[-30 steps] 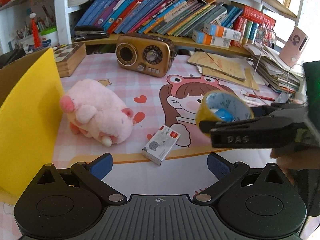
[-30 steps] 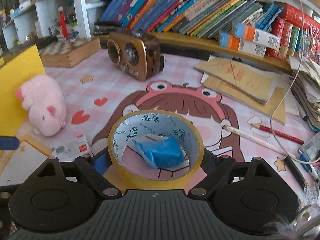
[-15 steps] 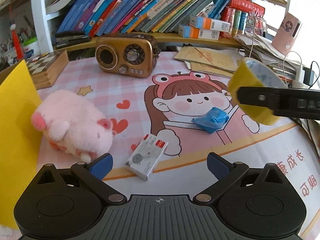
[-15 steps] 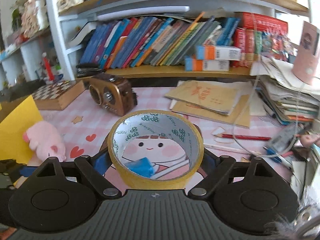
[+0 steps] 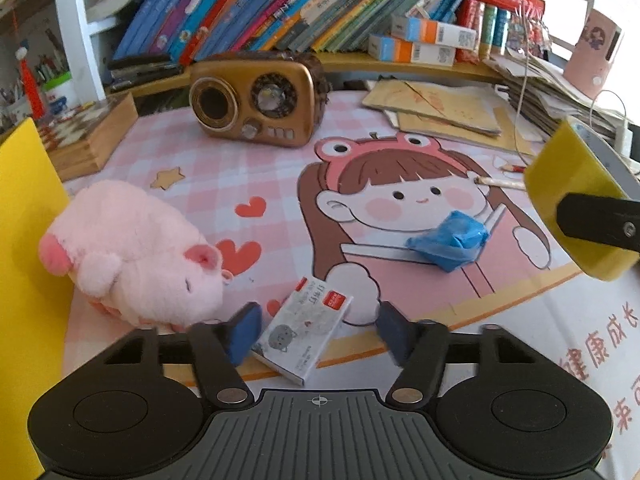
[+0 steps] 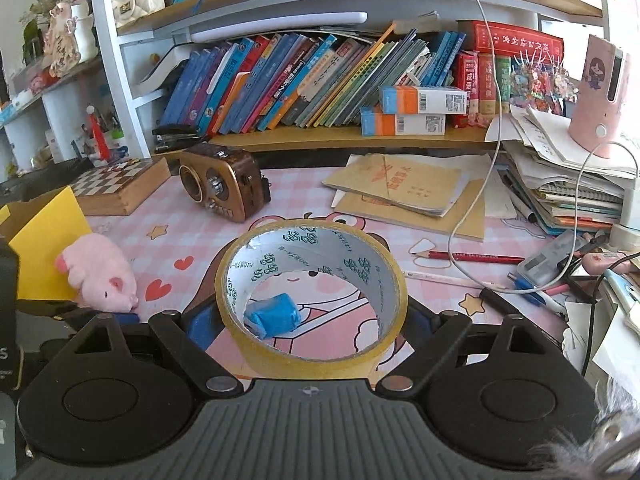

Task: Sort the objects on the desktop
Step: 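Grasp the yellow tape roll with the right tool while the left tool grasps the white card box, then lift the tape roll and white card box and carry them over the yellow box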

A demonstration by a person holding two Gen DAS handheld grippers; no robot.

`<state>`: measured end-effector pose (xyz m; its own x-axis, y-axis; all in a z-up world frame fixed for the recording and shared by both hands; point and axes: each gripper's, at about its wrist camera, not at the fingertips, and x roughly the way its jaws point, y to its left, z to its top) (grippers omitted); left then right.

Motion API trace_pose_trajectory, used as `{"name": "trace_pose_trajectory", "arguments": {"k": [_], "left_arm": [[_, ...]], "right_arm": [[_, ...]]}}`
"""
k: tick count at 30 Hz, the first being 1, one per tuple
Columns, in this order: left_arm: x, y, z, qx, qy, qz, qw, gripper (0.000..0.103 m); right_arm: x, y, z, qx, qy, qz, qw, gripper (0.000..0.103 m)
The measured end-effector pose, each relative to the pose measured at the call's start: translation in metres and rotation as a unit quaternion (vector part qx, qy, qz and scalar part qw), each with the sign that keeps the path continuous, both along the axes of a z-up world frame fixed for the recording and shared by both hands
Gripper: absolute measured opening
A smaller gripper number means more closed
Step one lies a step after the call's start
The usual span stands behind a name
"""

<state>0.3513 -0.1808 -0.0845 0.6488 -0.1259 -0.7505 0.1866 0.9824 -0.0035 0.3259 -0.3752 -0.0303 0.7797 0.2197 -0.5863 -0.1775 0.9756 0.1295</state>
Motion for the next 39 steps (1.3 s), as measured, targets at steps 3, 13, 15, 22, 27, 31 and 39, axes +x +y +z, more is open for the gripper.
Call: {"name": "trace_pose_trajectory", "arguments": {"k": [3,13,15,22,27,31,39], "left_arm": [[0.001,0.002,0.001,0.000,-0.004,0.006,1.0000,0.035],[-0.015,0.018,0.020,-0.049,-0.019,0.034,0.9980,0.029],[-0.022,0.021,0.029,-0.057,-0.028,0.036,0.9973,0.029],[-0.052,0.030,0.053,-0.081,-0.051,0.038,0.9947,0.029],[-0.074,0.036,0.062,-0.095,-0.058,0.040,0.9930,0.029],[-0.091,0.042,0.066,-0.101,-0.063,0.041,0.9921,0.029],[-0.124,0.055,0.071,-0.109,-0.070,0.042,0.9906,0.029]], "right_arm": [[-0.001,0.000,0.000,-0.001,0.001,0.000,1.000,0.088],[-0.012,0.004,0.001,-0.011,-0.003,0.013,1.000,0.088],[-0.014,0.005,0.002,-0.012,-0.003,0.018,1.000,0.088],[-0.030,0.015,0.001,-0.019,0.008,0.042,0.999,0.088],[-0.045,0.024,0.000,-0.026,0.016,0.057,0.998,0.088],[-0.058,0.031,-0.001,-0.032,0.020,0.064,0.997,0.088],[-0.084,0.047,0.001,-0.036,0.021,0.072,0.997,0.088]]}}
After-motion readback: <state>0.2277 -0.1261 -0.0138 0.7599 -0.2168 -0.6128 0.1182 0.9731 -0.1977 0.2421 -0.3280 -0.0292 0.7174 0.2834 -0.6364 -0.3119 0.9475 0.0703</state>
